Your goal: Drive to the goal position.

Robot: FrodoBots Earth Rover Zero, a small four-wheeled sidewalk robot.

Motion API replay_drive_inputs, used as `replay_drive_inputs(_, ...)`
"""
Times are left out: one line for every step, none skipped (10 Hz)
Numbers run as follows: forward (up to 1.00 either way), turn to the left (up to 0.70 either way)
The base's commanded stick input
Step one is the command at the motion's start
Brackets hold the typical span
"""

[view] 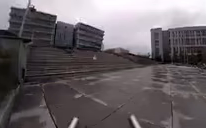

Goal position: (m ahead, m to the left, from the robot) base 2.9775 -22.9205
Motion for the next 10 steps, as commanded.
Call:
replay_drive_inputs(0.70, 0.35)
replay_drive_inputs(0.70, 0.00)
replay_drive_inputs(0.70, 0.00)
replay_drive_inputs(0.70, 0.00)
replay_drive_inputs(0.70, 0.00)
replay_drive_inputs(0.70, 0.00)
replay_drive_inputs(0.70, 0.00)
replay_drive_inputs(0.70, 0.00)
replay_drive_inputs(0.70, -0.18)
replay_drive_inputs(0.70, -0.35)
